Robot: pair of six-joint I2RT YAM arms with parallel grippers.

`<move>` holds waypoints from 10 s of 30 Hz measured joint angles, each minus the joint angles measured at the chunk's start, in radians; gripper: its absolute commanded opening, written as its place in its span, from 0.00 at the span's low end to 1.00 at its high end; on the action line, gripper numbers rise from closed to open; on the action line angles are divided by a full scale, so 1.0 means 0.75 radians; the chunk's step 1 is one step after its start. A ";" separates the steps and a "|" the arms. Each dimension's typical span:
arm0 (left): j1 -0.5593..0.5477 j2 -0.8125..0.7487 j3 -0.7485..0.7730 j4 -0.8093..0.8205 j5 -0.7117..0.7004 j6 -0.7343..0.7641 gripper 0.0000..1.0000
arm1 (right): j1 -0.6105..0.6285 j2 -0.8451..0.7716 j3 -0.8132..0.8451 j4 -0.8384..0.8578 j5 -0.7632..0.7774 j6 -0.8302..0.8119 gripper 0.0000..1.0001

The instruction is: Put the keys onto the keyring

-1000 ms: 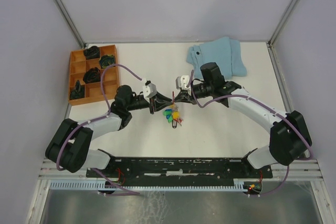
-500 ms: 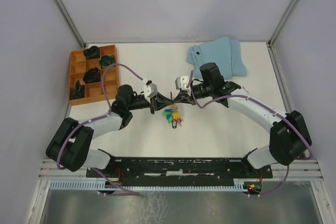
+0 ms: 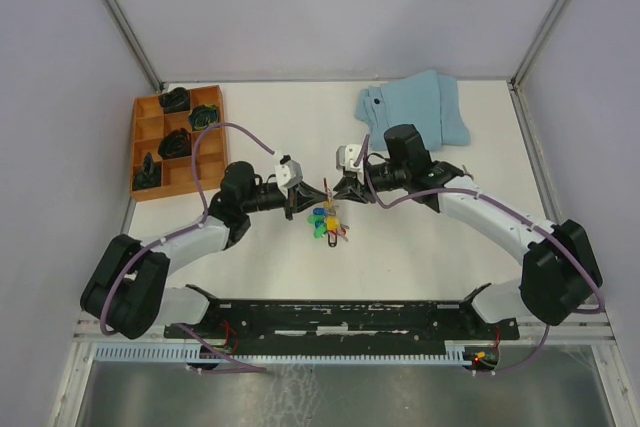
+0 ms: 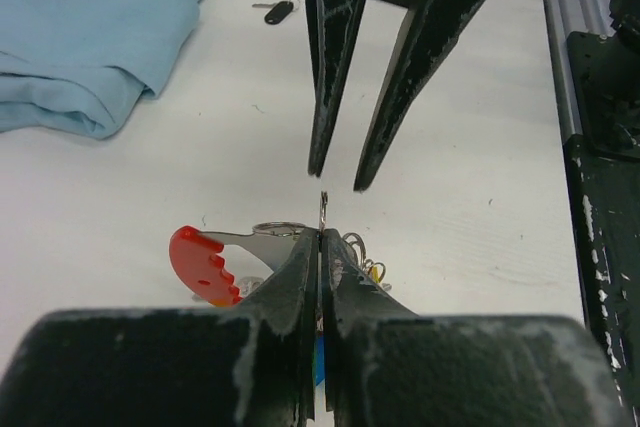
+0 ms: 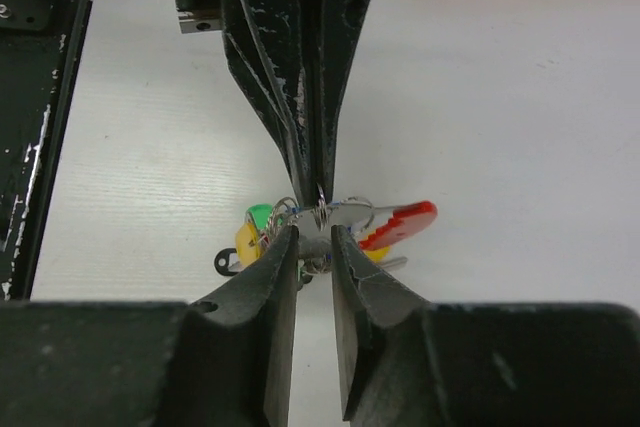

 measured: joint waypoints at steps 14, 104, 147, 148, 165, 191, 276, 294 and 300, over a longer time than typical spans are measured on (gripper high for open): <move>0.000 -0.122 0.039 -0.308 -0.149 0.132 0.03 | -0.021 -0.342 -0.158 0.087 0.618 0.398 0.69; -0.116 -0.084 0.377 -0.993 -0.283 0.293 0.08 | -0.052 0.153 0.039 0.075 -0.250 -0.117 0.01; 0.051 -0.129 -0.103 0.047 -0.069 0.056 0.12 | -0.046 0.153 -0.217 0.837 -0.222 0.451 0.01; 0.051 -0.129 -0.103 0.047 -0.072 0.056 0.13 | -0.046 0.153 -0.218 0.842 -0.222 0.456 0.01; 0.051 -0.115 -0.098 0.047 -0.088 0.054 0.03 | -0.046 0.153 -0.226 0.883 -0.222 0.511 0.01; 0.050 -0.117 0.064 -0.360 -0.146 0.091 0.03 | -0.207 -0.173 -0.174 0.207 0.307 0.699 0.57; 0.018 -0.140 0.092 -0.450 -0.291 0.119 0.03 | -1.152 0.430 0.027 -0.168 0.834 1.425 0.03; 0.018 -0.137 0.092 -0.448 -0.290 0.119 0.03 | -0.372 0.174 0.002 -0.387 0.920 1.162 0.04; 0.018 -0.136 0.092 -0.448 -0.290 0.119 0.03 | -0.100 0.167 -0.060 -0.401 1.022 1.134 0.05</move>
